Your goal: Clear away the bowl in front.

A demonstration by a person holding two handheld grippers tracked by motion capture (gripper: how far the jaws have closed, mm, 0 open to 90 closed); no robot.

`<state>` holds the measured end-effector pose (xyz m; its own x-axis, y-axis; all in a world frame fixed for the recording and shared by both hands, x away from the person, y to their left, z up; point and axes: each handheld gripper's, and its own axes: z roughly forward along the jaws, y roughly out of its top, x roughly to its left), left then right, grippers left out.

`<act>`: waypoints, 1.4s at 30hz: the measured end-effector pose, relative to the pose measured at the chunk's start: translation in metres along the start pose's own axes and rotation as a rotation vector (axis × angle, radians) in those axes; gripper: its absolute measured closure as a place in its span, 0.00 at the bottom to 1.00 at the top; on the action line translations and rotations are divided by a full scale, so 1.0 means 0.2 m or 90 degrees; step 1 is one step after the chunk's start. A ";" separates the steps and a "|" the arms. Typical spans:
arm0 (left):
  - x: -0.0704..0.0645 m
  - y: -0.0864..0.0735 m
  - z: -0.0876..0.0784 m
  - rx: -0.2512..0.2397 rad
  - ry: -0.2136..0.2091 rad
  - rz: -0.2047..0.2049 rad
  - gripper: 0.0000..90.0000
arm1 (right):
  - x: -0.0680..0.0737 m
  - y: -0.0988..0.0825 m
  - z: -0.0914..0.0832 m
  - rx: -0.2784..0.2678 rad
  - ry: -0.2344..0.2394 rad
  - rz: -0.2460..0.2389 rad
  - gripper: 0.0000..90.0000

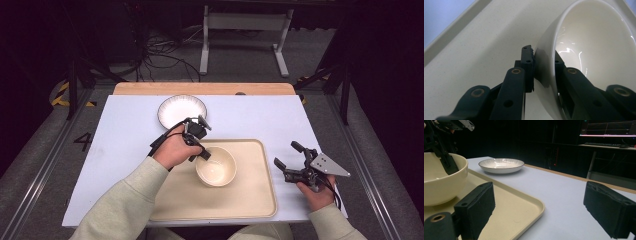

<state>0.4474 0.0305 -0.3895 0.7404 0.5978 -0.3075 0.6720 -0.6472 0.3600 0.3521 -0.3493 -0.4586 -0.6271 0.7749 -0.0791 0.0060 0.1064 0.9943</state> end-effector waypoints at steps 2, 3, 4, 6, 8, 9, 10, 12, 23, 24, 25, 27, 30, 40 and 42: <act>0.00 0.00 0.00 0.001 0.000 -0.002 0.89 | 0.00 0.00 0.00 0.000 0.000 -0.001 0.12; 0.00 0.00 0.01 0.003 -0.001 0.001 0.89 | 0.00 0.00 0.00 0.000 0.000 -0.001 0.12; 0.00 0.00 0.01 0.003 -0.002 0.004 0.89 | 0.00 0.00 0.00 0.000 0.000 0.001 0.12; 0.00 -0.01 0.02 -0.003 -0.005 -0.003 0.89 | 0.00 0.00 0.00 0.000 0.000 0.000 0.12; 0.01 -0.01 0.02 -0.001 -0.007 0.006 0.89 | 0.00 0.00 0.00 0.000 0.000 0.000 0.12; 0.01 -0.01 0.03 0.000 -0.003 0.001 0.89 | 0.00 0.00 0.00 0.000 0.000 -0.001 0.12; 0.01 -0.01 0.03 -0.001 0.000 0.005 0.88 | 0.00 0.00 0.00 -0.001 0.000 -0.001 0.12; 0.02 -0.01 0.03 0.001 0.001 0.002 0.88 | 0.00 0.00 0.00 0.000 0.000 0.000 0.12; 0.04 -0.03 0.04 -0.010 -0.008 0.006 0.88 | 0.00 0.00 0.00 0.000 0.001 -0.002 0.12; 0.04 -0.02 0.04 -0.011 -0.006 0.008 0.88 | 0.00 0.00 0.00 0.000 0.001 -0.002 0.12; 0.04 -0.03 0.04 -0.010 -0.005 0.008 0.88 | 0.00 0.00 0.00 0.000 0.000 -0.003 0.12; 0.04 -0.03 0.04 -0.010 -0.005 0.004 0.88 | 0.00 0.00 0.00 0.000 0.000 -0.004 0.12; 0.05 -0.03 0.03 -0.010 0.000 0.004 0.87 | 0.00 0.00 0.00 0.000 0.000 -0.004 0.12; 0.06 -0.04 0.04 -0.021 0.002 -0.008 0.78 | 0.00 0.00 0.00 0.001 0.000 -0.004 0.12; 0.06 -0.04 0.02 -0.041 0.013 0.000 0.70 | 0.00 0.00 0.00 0.003 0.001 -0.003 0.12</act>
<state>0.4499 0.0408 -0.3991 0.7393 0.6080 -0.2893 0.6691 -0.6156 0.4163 0.3522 -0.3488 -0.4585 -0.6278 0.7739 -0.0832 0.0065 0.1121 0.9937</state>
